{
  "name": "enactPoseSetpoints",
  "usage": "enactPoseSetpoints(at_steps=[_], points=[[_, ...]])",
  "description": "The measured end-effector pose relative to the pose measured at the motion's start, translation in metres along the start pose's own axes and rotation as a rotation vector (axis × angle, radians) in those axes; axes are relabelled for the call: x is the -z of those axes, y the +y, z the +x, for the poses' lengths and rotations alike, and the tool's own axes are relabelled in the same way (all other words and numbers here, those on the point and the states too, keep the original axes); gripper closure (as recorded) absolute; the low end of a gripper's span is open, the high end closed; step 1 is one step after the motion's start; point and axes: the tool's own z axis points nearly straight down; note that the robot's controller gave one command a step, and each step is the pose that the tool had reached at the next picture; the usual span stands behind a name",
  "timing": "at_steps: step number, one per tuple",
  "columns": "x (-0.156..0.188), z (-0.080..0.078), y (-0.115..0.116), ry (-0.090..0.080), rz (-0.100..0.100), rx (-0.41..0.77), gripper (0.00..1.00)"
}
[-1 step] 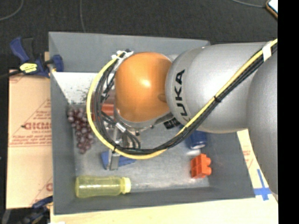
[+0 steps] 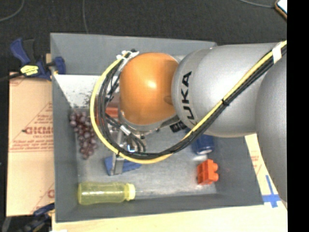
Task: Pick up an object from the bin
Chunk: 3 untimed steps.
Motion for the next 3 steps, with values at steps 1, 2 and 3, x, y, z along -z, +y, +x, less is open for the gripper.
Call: enactPoseSetpoints(at_steps=[1, 2, 3], points=[[-0.145, -0.047, -0.065, -0.002, 0.001, 0.218, 0.00], [-0.166, -0.047, -0.068, -0.007, -0.003, 0.153, 0.00], [-0.146, -0.024, -0.063, -0.003, -0.001, 0.150, 0.00]])
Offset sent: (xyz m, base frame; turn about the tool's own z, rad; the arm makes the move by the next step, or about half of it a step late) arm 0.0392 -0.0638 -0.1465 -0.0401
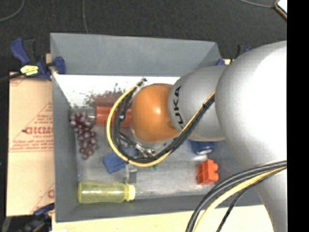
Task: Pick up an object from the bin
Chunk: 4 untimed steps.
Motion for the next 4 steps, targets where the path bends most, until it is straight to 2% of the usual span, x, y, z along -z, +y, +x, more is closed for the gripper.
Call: enactPoseSetpoints(at_steps=[1, 2, 3, 4], points=[[0.000, -0.024, -0.002, -0.010, -0.001, 0.059, 0.00], [0.001, -0.005, -0.001, -0.006, -0.002, 0.010, 1.00], [0.001, -0.005, -0.001, -0.006, -0.002, 0.009, 1.00], [0.018, -0.002, -0.001, 0.006, -0.001, 0.009, 1.00]])
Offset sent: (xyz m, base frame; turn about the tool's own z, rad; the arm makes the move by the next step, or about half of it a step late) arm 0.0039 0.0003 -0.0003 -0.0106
